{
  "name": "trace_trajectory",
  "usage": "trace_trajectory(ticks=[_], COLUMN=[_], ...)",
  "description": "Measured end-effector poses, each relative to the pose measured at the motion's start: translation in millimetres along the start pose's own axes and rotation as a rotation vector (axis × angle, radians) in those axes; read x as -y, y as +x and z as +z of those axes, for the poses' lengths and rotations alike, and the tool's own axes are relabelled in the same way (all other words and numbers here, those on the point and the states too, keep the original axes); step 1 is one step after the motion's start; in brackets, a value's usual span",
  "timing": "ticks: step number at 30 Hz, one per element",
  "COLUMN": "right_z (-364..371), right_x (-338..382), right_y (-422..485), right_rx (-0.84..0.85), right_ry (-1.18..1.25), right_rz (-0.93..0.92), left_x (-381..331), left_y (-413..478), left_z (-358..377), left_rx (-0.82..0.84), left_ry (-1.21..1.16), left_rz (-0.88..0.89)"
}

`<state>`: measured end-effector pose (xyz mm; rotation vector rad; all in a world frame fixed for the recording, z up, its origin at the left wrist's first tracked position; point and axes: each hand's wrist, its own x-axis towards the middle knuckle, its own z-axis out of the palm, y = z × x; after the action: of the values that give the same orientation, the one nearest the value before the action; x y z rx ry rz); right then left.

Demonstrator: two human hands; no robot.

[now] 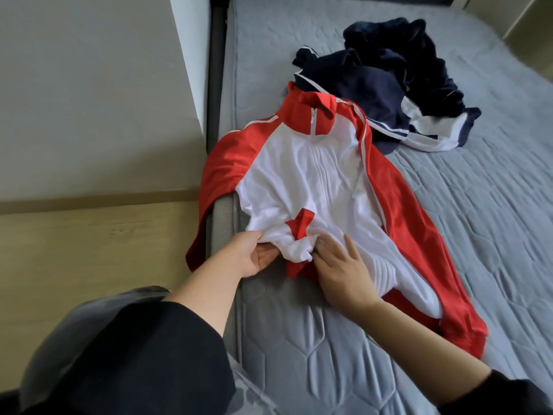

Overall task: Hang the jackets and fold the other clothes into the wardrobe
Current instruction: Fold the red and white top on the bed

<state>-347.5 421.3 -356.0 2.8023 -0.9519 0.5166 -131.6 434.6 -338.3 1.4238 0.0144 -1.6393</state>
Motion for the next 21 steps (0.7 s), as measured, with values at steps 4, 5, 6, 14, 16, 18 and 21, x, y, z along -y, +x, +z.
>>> trace_trajectory(ticks=[4,5,6,14,16,18,21], right_z=[9,10,11,-20,-34,-46,-44], right_x=[3,2,2,-8,-11,-9,-2], right_y=[-12,-12,-10,30,41,48,45], right_rx=[0.255,0.278,0.272,0.411,0.575,0.923,1.313], right_ry=[-0.073,-0.102,-0.121,0.527,0.777,0.829,0.987], right_rz=[-0.015,0.016,0.05,0.364,0.438,0.232,0.027], left_x=[-2,-3,-5,-13,-17,-16,-10], left_y=[0,0,-1,2,7,7,9], left_z=[4,5,6,2,-5,-10,-16], left_rx=[0.001,0.001,0.0,-0.294,-0.348,-0.287,-0.229], left_ry=[-0.069,-0.063,-0.056,0.352,0.368,0.303,0.386], left_rz=[-0.058,-0.063,-0.067,0.149,0.168,0.095,0.037])
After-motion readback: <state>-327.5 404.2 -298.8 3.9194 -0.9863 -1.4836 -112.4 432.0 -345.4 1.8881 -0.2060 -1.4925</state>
